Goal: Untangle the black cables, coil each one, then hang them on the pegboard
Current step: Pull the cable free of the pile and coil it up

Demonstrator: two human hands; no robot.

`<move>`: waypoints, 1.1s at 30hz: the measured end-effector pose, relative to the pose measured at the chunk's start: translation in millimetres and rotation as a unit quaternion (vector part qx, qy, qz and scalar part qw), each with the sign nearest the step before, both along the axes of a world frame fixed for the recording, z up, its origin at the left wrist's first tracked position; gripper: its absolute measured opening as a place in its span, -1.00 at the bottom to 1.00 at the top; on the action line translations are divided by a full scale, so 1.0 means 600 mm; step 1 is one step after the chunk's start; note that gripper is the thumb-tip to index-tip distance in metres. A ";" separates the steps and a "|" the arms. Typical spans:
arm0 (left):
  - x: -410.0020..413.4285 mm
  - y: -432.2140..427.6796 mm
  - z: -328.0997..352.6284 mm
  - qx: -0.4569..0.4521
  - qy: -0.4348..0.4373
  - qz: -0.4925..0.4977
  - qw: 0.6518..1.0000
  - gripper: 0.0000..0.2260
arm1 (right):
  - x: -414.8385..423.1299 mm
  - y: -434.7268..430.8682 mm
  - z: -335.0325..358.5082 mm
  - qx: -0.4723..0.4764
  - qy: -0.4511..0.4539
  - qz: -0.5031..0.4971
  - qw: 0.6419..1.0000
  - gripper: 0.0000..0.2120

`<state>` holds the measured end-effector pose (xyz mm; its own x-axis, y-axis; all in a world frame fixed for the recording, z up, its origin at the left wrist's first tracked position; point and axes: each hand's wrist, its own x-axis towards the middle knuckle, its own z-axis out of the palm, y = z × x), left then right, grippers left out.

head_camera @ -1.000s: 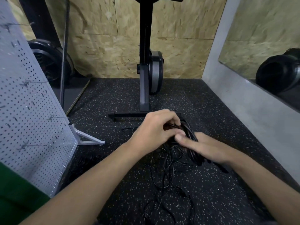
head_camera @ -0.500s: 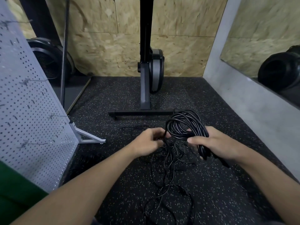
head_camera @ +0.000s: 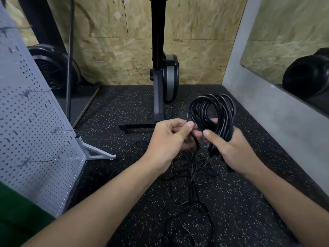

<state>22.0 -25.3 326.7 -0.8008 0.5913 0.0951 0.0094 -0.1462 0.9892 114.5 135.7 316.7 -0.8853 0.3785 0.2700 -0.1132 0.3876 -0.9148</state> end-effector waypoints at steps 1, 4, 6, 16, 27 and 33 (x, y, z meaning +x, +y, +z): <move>-0.001 0.000 0.000 0.011 -0.013 0.011 1.000 -0.83 | -0.004 -0.003 -0.001 -0.001 -0.002 -0.002 1.000 -0.86; -0.007 0.005 -0.016 0.004 -0.049 0.023 0.999 -0.83 | -0.011 -0.004 -0.012 0.020 -0.043 -0.003 0.999 -0.84; -0.007 0.012 -0.032 -0.010 -0.065 0.034 0.997 -0.83 | -0.013 -0.009 -0.020 0.004 -0.079 0.016 0.997 -0.84; -0.036 -0.003 -0.032 -0.100 0.282 0.123 0.946 -0.64 | -0.009 -0.008 -0.023 0.018 -0.111 0.038 0.993 -0.92; -0.038 0.016 -0.173 -0.248 0.293 -0.211 0.899 -0.73 | -0.003 -0.007 0.018 -0.360 0.013 0.097 0.928 -0.78; -0.046 0.020 -0.206 -0.296 0.297 -0.244 0.874 -0.69 | -0.001 0.004 0.024 -0.418 0.000 0.078 0.905 -0.68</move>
